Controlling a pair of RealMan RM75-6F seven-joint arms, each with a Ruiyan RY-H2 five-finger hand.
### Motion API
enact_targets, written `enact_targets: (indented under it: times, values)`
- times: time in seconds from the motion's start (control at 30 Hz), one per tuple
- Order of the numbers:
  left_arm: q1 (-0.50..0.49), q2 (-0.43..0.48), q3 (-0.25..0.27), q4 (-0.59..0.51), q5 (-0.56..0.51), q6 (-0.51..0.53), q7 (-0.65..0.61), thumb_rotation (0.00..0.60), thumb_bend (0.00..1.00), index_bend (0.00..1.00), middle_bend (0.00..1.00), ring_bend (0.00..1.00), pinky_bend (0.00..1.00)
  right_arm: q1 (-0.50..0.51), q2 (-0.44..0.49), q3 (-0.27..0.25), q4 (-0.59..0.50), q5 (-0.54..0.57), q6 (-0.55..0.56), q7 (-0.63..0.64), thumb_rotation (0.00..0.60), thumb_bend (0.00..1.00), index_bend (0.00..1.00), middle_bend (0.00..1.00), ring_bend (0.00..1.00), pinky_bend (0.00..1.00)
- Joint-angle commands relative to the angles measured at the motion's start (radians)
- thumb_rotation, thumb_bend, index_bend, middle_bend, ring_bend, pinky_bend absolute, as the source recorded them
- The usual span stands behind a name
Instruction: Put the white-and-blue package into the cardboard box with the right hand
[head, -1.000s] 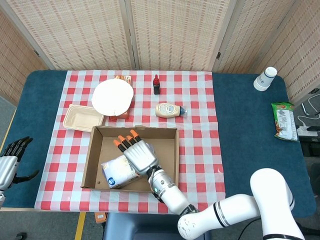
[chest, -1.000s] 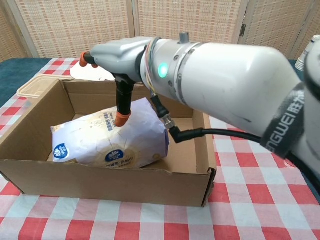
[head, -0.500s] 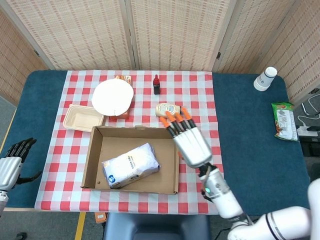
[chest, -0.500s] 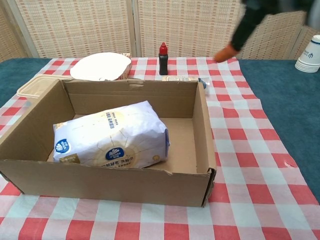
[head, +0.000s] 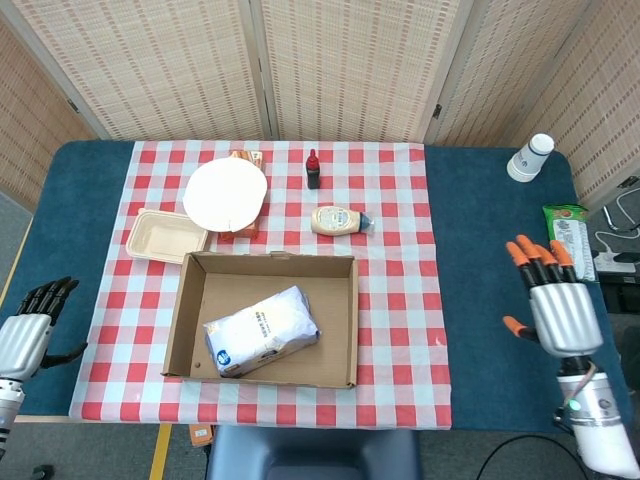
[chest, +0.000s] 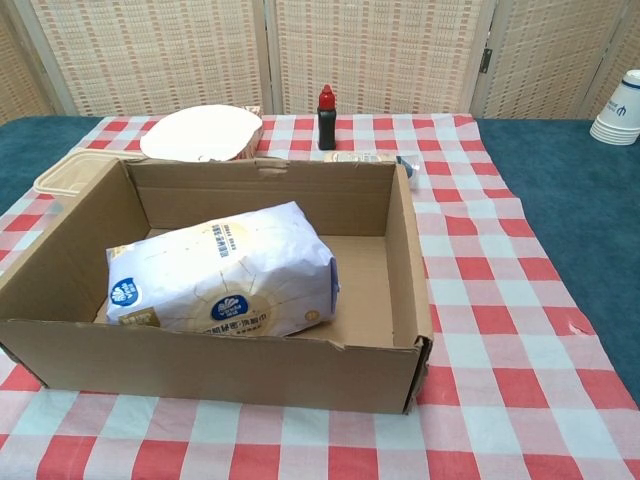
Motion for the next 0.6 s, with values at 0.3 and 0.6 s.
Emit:
enact_targets:
  times: [0.3,0.6]
  values:
    - [0.005,-0.001,-0.003,-0.002,-0.005,0.010,0.016,0.600,0.21,0.00,0.00,0.00,0.07,-0.145,-0.068,0.010,0.253,-0.052,-0.085,0.128,0.600,0.00,0.00,0.00,0.00,0.00]
    - [0.003,0.001,-0.004,-0.008,0.002,0.013,0.010,0.600,0.21,0.00,0.00,0.00,0.07,-0.165,-0.074,0.063,0.272,-0.120,-0.095,0.146,0.600,0.03,0.00,0.00,0.00,0.00]
